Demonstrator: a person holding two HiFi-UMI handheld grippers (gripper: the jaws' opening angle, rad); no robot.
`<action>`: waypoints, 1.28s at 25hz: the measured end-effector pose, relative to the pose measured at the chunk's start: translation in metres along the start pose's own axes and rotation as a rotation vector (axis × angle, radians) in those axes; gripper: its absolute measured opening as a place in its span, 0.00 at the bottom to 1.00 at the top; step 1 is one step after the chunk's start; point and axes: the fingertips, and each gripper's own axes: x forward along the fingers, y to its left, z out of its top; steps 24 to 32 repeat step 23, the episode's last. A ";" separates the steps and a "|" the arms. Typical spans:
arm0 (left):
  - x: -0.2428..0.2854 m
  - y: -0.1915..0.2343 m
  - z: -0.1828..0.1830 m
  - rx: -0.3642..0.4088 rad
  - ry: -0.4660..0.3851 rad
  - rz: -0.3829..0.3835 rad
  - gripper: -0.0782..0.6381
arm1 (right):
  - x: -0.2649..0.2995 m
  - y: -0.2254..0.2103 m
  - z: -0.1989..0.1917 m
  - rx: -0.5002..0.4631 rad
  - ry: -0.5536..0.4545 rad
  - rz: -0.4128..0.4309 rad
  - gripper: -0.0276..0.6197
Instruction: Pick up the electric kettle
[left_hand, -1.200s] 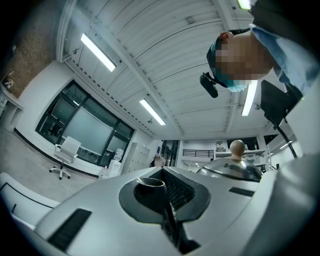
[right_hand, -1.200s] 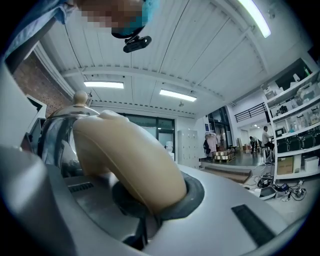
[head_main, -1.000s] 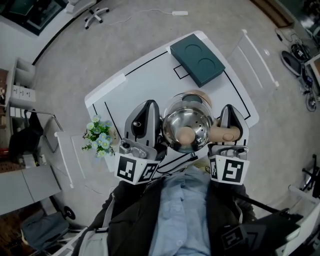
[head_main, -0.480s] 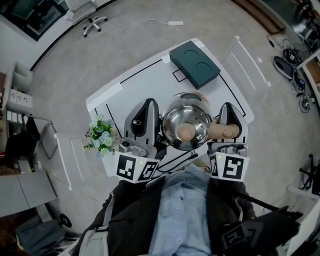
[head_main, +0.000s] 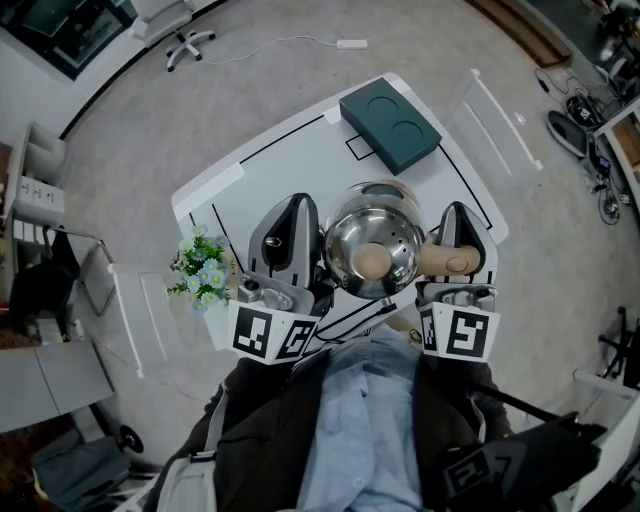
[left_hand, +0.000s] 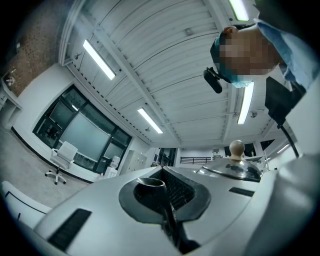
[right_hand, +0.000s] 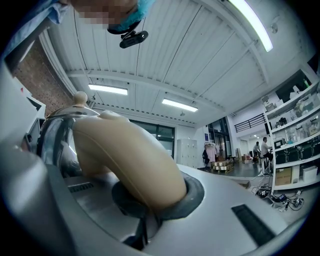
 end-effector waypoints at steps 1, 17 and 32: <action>-0.001 0.000 0.000 0.001 0.000 0.000 0.12 | -0.001 0.000 0.000 0.000 0.002 0.000 0.07; 0.000 0.000 -0.004 -0.002 0.014 0.002 0.12 | -0.001 -0.001 -0.004 0.007 0.013 -0.004 0.07; 0.002 0.001 -0.004 -0.003 0.015 0.002 0.12 | 0.002 -0.002 -0.004 0.006 0.012 -0.003 0.07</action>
